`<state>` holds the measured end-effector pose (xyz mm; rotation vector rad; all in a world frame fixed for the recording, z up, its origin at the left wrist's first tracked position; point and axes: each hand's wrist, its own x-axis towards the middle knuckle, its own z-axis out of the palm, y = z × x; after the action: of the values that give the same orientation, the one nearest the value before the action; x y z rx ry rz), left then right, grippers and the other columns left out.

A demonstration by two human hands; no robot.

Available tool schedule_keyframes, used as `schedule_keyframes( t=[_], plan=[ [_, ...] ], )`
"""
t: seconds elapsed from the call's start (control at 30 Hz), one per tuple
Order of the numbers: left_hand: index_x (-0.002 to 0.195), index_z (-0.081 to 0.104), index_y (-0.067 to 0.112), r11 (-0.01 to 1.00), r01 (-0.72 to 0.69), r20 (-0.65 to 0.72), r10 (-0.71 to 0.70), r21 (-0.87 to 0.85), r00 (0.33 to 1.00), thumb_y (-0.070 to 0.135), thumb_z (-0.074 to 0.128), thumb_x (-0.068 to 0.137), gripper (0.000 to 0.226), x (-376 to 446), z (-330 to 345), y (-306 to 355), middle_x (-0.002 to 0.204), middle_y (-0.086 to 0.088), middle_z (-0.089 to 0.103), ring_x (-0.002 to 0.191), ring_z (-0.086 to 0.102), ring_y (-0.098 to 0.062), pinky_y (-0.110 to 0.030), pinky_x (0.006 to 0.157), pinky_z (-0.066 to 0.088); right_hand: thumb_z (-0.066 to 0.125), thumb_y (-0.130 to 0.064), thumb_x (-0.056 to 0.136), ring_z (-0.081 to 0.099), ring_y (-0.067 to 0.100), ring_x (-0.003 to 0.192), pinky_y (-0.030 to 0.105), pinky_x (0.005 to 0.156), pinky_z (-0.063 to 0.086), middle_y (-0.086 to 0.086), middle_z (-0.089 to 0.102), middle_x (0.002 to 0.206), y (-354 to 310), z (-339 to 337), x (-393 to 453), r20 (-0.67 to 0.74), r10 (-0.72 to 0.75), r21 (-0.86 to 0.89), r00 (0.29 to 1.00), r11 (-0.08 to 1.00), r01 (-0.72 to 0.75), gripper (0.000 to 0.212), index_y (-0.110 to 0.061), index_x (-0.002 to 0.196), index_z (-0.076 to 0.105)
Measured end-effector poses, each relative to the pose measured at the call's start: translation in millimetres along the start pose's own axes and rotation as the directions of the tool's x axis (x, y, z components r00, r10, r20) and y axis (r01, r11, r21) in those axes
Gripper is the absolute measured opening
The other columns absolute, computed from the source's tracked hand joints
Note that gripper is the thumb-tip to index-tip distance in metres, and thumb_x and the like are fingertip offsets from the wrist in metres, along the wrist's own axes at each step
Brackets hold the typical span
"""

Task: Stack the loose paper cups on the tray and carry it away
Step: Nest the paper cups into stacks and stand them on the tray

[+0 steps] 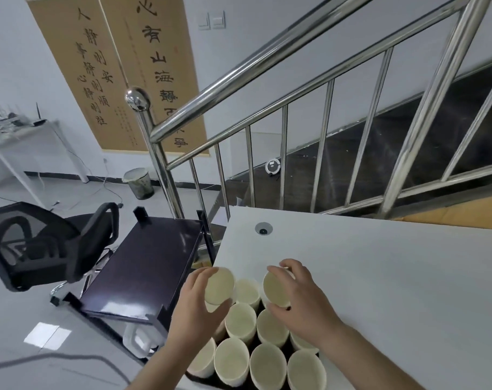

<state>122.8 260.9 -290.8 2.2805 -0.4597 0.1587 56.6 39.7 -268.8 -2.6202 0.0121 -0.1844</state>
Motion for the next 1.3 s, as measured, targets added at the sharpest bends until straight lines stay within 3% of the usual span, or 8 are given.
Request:
schedule_keyframes(
  t=[0.17, 0.43, 0.6, 0.77, 0.93, 1.3],
  plan=[
    [0.124, 0.049, 0.035, 1.000, -0.014, 0.059, 0.013, 0.011, 0.998, 0.028, 0.077, 0.073, 0.059, 36.3, 1.0, -21.6, 0.128, 0.023, 0.039, 0.118, 0.044, -0.004, -0.019, 0.080, 0.041, 0.057, -0.037, 0.089, 0.026, 0.007, 0.135, 0.022, 0.087, 0.046, -0.011, 0.024, 0.143, -10.0, 17.8, 26.7, 0.034, 0.048, -0.023, 0.998, 0.999, -0.047, 0.063, -0.032, 0.146, 0.032],
    [0.131, 0.041, 0.036, 0.997, -0.072, 0.263, 0.059, 0.038, 0.963, 0.038, 0.069, 0.078, 0.060, 78.0, 0.8, -59.4, 0.132, 0.025, 0.035, 0.116, 0.041, 0.001, -0.012, 0.075, 0.038, 0.057, -0.039, 0.085, 0.028, 0.005, 0.130, 0.025, 0.088, 0.047, -0.014, 0.027, 0.138, -22.9, 57.0, 70.1, 0.107, 0.177, -0.068, 0.978, 0.983, -0.171, 0.064, -0.034, 0.144, 0.032],
    [0.133, 0.038, 0.037, 0.995, -0.099, 0.388, 0.078, 0.034, 0.918, 0.041, 0.067, 0.078, 0.063, 91.4, 13.8, -74.2, 0.134, 0.022, 0.035, 0.113, 0.044, 0.000, -0.017, 0.079, 0.046, 0.058, -0.044, 0.083, 0.032, 0.007, 0.128, 0.033, 0.092, 0.048, -0.015, 0.028, 0.136, -22.2, 76.9, 78.7, 0.151, 0.262, -0.090, 0.953, 0.964, -0.250, 0.065, -0.035, 0.143, 0.032],
    [0.139, 0.033, 0.034, 0.987, -0.133, 0.484, 0.072, 0.093, 0.872, 0.046, 0.066, 0.079, 0.070, 96.3, 27.1, -83.0, 0.138, 0.017, 0.033, 0.123, 0.039, -0.005, -0.020, 0.087, 0.043, 0.060, -0.041, 0.086, 0.032, 0.012, 0.131, 0.029, 0.097, 0.043, -0.009, 0.028, 0.142, -22.6, 89.9, 82.5, 0.217, 0.288, -0.108, 0.933, 0.957, -0.270, 0.067, -0.030, 0.145, 0.032],
    [0.140, 0.032, 0.035, 0.973, -0.174, 0.510, 0.073, 0.152, 0.857, 0.050, 0.062, 0.080, 0.069, 95.1, 33.4, -86.8, 0.138, 0.018, 0.032, 0.125, 0.038, -0.006, -0.019, 0.088, 0.042, 0.061, -0.048, 0.085, 0.035, 0.014, 0.130, 0.029, 0.099, 0.040, -0.007, 0.031, 0.142, -19.7, 96.0, 84.2, 0.240, 0.322, -0.154, 0.916, 0.944, -0.291, 0.068, -0.027, 0.144, 0.035],
    [0.137, 0.035, 0.034, 0.945, -0.244, 0.553, 0.087, 0.217, 0.829, 0.049, 0.057, 0.083, 0.060, 97.5, 36.2, -91.8, 0.136, 0.017, 0.034, 0.122, 0.038, -0.008, -0.018, 0.082, 0.040, 0.058, -0.042, 0.086, 0.041, 0.018, 0.124, 0.031, 0.102, 0.034, -0.003, 0.040, 0.136, -18.7, 108.0, 91.9, 0.246, 0.366, -0.265, 0.898, 0.916, -0.300, 0.056, -0.021, 0.136, 0.044]
  ],
)
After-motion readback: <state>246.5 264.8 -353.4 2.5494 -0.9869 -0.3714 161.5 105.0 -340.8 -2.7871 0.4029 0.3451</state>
